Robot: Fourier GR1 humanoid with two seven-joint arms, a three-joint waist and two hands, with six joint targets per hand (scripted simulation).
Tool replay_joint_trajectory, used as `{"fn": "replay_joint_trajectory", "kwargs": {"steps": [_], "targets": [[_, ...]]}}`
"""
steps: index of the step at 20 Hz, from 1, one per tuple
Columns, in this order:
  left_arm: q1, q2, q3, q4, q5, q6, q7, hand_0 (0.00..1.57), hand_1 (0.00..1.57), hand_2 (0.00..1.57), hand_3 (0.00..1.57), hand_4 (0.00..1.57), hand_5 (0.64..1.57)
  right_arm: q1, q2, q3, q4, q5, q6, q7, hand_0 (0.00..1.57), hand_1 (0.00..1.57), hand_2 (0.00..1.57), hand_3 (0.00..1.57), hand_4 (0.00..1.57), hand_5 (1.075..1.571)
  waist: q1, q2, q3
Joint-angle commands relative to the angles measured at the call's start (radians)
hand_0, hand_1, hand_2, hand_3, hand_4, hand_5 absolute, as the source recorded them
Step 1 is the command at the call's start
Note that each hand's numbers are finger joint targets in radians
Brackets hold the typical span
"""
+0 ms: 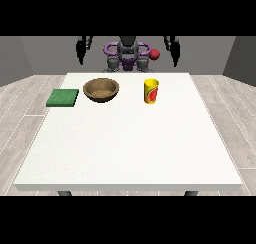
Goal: Pick the cup and pour the ball into the bowl, then pick the bowl and place it on the pad
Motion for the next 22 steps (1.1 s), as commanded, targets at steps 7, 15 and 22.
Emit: {"fn": "replay_joint_trajectory", "kwargs": {"steps": [7,15,22], "targets": [[-0.026,-0.1,0.006,-0.14,0.124,0.056,0.245,0.0,0.0,0.0,0.0,0.66,1.566,0.054,0.037,-0.015,-0.13,-0.116,-0.007,0.227,0.0,0.0,0.0,0.0,0.87,1.533,-0.061,-0.346,0.0014],[-0.101,-0.116,-0.092,-0.311,0.047,0.213,0.486,0.0,0.0,0.0,0.0,0.6,1.563,0.004,-0.004,-0.047,-0.377,-0.151,-0.083,0.53,0.0,0.0,0.0,0.0,0.82,1.54,-0.054,-0.298,0.0008],[-0.278,-0.094,-0.041,-0.185,0.005,0.214,0.253,0.0,0.0,0.0,0.0,0.61,1.555,-0.065,0.031,-0.053,-0.337,-0.116,-0.063,0.285,0.0,0.0,0.0,0.0,0.72,1.54,-0.079,0.004,0.0011]]}}
